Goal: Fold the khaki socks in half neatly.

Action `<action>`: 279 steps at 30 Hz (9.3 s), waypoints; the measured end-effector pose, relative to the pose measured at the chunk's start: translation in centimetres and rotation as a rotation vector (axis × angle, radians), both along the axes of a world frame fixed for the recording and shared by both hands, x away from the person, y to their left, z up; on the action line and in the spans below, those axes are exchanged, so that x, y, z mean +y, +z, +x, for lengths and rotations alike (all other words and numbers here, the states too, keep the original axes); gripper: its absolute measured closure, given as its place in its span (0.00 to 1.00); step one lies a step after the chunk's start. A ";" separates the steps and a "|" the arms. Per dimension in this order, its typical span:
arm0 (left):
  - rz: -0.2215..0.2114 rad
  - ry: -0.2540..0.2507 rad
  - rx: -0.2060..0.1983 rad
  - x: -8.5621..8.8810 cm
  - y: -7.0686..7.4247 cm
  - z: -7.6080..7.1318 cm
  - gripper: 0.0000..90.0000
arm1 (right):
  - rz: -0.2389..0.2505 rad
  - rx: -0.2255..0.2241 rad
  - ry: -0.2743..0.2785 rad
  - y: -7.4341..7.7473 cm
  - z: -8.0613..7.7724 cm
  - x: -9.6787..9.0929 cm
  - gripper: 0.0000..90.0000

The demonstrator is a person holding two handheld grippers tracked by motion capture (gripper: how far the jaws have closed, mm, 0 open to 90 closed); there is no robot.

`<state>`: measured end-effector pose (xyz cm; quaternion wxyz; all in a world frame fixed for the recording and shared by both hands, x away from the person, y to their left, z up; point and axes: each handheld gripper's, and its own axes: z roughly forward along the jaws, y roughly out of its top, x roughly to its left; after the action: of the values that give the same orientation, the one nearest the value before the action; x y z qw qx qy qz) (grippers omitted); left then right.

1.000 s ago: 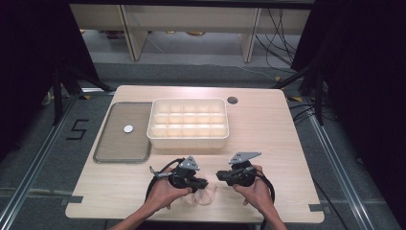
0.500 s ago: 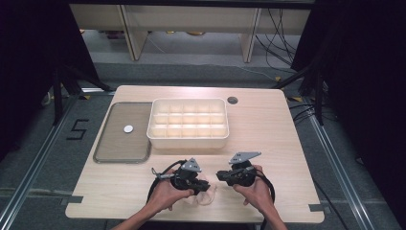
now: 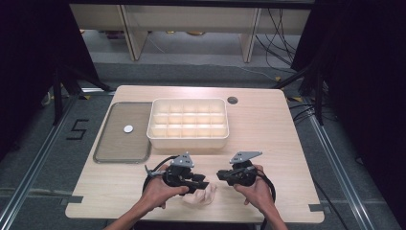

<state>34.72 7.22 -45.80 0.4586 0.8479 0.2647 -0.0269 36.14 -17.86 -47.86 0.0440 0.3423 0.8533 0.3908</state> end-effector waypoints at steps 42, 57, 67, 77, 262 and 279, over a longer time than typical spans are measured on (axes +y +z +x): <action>0.150 0.016 0.010 2.8 -4.8 -2.1 0.92 | -0.063 0.030 0.215 -0.3 -3.8 5.4 0.94; 0.125 -0.001 -0.067 2.2 -3.7 -4.1 0.91 | -0.146 0.042 0.176 -1.7 -4.2 3.5 0.94; 0.148 -0.046 -0.043 1.8 -4.8 -4.4 0.91 | -0.140 0.062 0.160 -1.7 -4.2 3.4 0.94; 0.105 0.078 -0.037 4.2 -3.3 -2.5 0.83 | -0.103 0.037 0.153 -1.0 -4.0 3.2 0.93; 0.235 -0.145 -0.109 -4.4 -3.4 -2.4 0.96 | 0.078 0.011 0.105 1.6 -1.1 2.0 0.97; 0.100 -0.079 -0.027 -1.8 -1.7 -2.9 0.86 | -0.056 0.069 0.130 -1.2 -0.4 2.8 1.00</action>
<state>31.83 5.44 -47.45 0.4177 0.8798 0.2260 -0.0204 35.70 -15.01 -49.01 -0.0013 0.2979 0.8854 0.3567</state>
